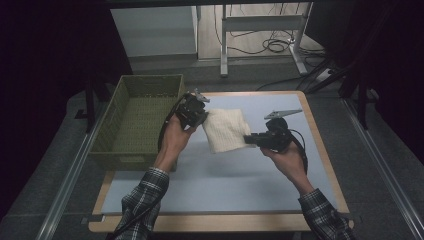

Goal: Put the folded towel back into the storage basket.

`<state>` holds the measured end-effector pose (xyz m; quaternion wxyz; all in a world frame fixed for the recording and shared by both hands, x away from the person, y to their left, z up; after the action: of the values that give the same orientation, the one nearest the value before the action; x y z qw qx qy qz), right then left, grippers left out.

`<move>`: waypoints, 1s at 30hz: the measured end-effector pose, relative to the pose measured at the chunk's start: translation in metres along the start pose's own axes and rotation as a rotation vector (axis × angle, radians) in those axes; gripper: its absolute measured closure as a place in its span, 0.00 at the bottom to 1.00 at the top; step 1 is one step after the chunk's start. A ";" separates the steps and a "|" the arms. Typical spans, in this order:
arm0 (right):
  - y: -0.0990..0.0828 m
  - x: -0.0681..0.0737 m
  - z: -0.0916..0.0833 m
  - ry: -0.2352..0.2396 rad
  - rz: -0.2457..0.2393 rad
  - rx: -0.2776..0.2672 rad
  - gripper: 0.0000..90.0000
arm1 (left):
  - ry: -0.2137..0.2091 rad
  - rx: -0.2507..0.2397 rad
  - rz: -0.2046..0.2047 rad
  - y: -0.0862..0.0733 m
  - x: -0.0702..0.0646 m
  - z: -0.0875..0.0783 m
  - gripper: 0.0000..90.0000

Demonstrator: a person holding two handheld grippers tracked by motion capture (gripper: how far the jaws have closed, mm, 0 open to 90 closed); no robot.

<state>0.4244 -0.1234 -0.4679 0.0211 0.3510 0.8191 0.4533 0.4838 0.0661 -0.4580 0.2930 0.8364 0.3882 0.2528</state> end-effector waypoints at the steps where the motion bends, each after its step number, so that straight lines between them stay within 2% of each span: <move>1: 0.003 0.002 0.002 0.005 0.000 -0.001 0.90 | 0.008 -0.001 -0.003 -0.001 0.003 -0.002 0.91; 10: 0.034 0.018 0.021 0.039 -0.012 -0.008 0.90 | 0.052 -0.027 -0.059 -0.007 0.038 -0.025 0.91; 17: 0.055 0.032 0.039 0.058 -0.027 -0.004 0.90 | 0.101 -0.034 -0.079 -0.011 0.066 -0.048 0.91; 24: 0.079 0.055 0.058 0.074 -0.062 -0.019 0.90 | 0.157 -0.046 -0.117 -0.020 0.095 -0.073 0.91; 25: 0.082 0.058 0.062 0.075 -0.067 -0.019 0.90 | 0.157 -0.046 -0.117 -0.020 0.095 -0.073 0.91; 26: 0.082 0.058 0.062 0.075 -0.067 -0.019 0.90 | 0.170 -0.042 -0.126 -0.025 0.102 -0.077 0.91; 30: 0.092 0.074 0.082 0.097 -0.076 -0.021 0.90 | 0.198 -0.035 -0.150 -0.037 0.118 -0.086 0.91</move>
<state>0.4487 0.0122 -0.4258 0.0021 0.2971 0.8271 0.4772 0.4767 0.2047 -0.3999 0.2860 0.7706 0.4724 0.3183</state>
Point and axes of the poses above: each handheld gripper's, and its own axes: z roughly forward along the jaws, y roughly out of its top, x roughly to its left, the point moved 9 cm from there along z, roughly forward along the jaws, and after that the axes turned 2 degrees about y, right-handed, at the moved point
